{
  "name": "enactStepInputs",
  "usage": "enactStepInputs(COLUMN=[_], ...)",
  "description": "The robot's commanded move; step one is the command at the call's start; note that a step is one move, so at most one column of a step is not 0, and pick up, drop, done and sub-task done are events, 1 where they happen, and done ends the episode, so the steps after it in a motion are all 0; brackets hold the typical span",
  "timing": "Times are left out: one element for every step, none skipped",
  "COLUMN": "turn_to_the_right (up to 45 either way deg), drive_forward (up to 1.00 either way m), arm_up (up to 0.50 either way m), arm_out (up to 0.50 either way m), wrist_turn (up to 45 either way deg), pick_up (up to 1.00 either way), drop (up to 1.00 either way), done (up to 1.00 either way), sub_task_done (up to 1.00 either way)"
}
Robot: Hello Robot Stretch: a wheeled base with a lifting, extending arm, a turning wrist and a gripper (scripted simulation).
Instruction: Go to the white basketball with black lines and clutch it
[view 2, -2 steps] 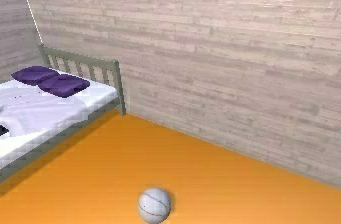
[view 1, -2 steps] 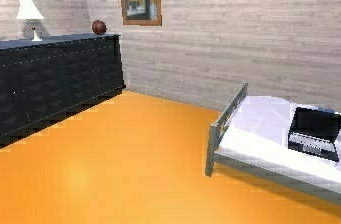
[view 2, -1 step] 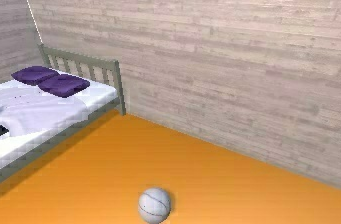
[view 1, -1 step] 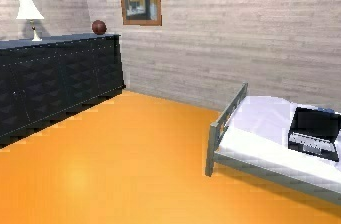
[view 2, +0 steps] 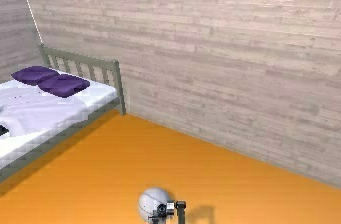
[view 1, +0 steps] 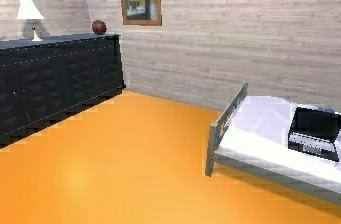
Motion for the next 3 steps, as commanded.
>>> enactStepInputs(turn_to_the_right=[0.0,0.0,0.0], drive_forward=[0.00,0.00,0.00], arm_up=[0.00,0.00,0.00], arm_out=[0.00,0.00,0.00], wrist_turn=[45.0,45.0,45.0], pick_up=[0.00,0.00,0.00], drop=[0.00,0.00,0.00], done=[0.00,0.00,0.00], sub_task_done=[0.00,0.00,0.00])
